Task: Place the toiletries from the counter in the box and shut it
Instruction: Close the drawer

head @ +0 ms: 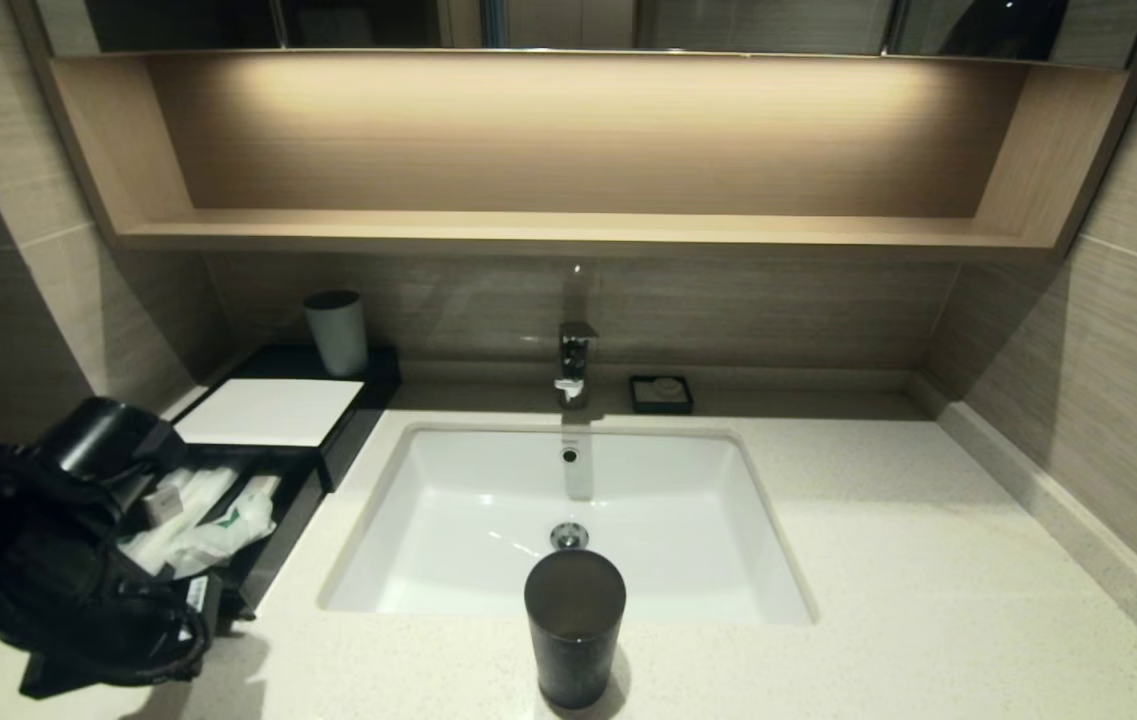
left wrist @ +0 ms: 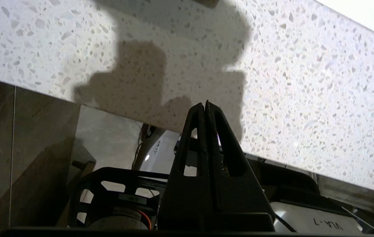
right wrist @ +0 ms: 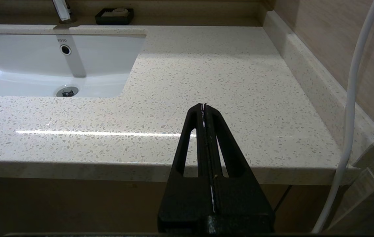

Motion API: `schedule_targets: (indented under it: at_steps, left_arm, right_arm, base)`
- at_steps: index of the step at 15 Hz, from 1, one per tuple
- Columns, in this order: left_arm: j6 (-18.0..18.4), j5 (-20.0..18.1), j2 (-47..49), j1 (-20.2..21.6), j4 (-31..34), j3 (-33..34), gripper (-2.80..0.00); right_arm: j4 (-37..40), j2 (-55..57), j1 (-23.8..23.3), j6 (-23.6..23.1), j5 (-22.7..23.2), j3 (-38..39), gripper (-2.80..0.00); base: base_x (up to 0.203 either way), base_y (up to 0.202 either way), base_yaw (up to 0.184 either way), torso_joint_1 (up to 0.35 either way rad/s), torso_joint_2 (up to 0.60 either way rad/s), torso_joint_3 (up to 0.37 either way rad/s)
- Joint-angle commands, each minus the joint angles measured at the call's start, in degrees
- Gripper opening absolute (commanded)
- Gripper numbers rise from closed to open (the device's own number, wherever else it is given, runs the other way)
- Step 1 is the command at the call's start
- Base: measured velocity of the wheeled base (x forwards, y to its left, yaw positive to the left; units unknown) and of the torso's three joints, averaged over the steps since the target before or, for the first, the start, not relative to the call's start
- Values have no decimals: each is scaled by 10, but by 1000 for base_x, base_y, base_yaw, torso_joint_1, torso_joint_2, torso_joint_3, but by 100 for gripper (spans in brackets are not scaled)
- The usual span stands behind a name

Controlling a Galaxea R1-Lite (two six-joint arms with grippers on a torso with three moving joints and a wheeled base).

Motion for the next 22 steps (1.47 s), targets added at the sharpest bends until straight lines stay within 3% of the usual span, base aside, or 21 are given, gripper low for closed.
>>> schedule_targets:
  at_steps: [1, 6, 22]
  left_arm:
    - [-1, 0, 48, 17, -20, -1, -280]
    - [0, 0, 74, 32, -50, -11, -280]
    - [-4, 4, 90, 34, -54, -55, -280]
  right_arm:
    - [0, 0, 0, 0, 0, 1, -280]
    - [0, 0, 0, 0, 0, 1, -280]
    - [0, 0, 0, 0, 0, 1, -280]
  base:
    - [0, 0, 0, 0, 0, 0]
    - [0, 0, 0, 0, 0, 0]
    - [0, 0, 0, 0, 0, 0]
